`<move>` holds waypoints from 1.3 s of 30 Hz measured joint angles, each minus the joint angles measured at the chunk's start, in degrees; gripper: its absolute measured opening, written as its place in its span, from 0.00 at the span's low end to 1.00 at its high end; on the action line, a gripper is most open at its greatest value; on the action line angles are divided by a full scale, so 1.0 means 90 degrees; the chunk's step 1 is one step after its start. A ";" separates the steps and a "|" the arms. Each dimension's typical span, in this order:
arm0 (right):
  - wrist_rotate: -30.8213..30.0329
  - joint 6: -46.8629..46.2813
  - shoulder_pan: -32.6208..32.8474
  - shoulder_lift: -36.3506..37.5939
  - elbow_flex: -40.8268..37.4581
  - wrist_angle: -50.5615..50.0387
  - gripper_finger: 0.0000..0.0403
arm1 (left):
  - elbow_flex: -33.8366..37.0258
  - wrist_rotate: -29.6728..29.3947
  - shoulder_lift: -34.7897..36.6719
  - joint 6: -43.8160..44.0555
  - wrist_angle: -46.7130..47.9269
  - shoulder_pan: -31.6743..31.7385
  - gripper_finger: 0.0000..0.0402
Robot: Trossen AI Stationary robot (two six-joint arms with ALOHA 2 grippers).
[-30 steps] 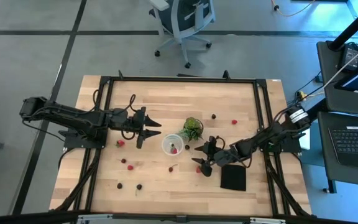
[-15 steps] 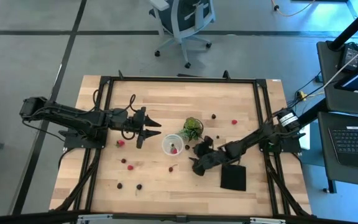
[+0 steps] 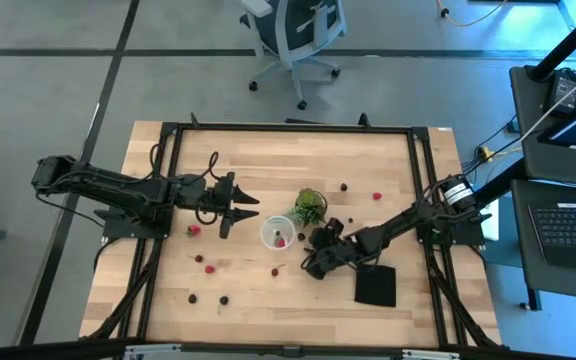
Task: Pick and placing Produce into tupperware
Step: Put the top black cherry into the transparent container
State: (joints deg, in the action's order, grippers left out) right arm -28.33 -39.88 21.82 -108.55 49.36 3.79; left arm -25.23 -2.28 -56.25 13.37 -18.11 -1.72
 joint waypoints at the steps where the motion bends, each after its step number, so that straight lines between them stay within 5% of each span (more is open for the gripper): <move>1: -0.0001 0.0000 0.0000 0.0000 0.0000 -0.0002 0.43 | 0.0000 0.0000 0.0000 0.0000 0.0005 0.0000 0.39; 15: 0.0235 -0.0019 0.0000 0.0009 -0.0011 0.0060 0.03 | 0.0000 0.0000 0.0000 0.0000 0.0226 0.0000 0.39; 27: 0.0400 0.0327 0.0003 0.0625 0.0446 -0.0716 0.01 | 0.0000 0.0000 0.0000 -0.0027 0.0220 0.0002 0.39; 35: 0.0308 0.1184 -0.0006 0.0993 0.1852 -0.2952 0.01 | 0.0000 0.0001 0.0000 -0.0044 0.0168 0.0002 0.39; 39: 0.0279 0.1830 -0.0098 0.0996 0.2569 -0.3219 0.01 | 0.0000 0.0001 0.0000 -0.0044 0.0150 0.0002 0.39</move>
State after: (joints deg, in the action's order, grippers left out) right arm -25.82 -23.41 20.95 -99.59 72.48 -25.18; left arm -25.23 -2.28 -56.25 12.97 -16.75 -1.69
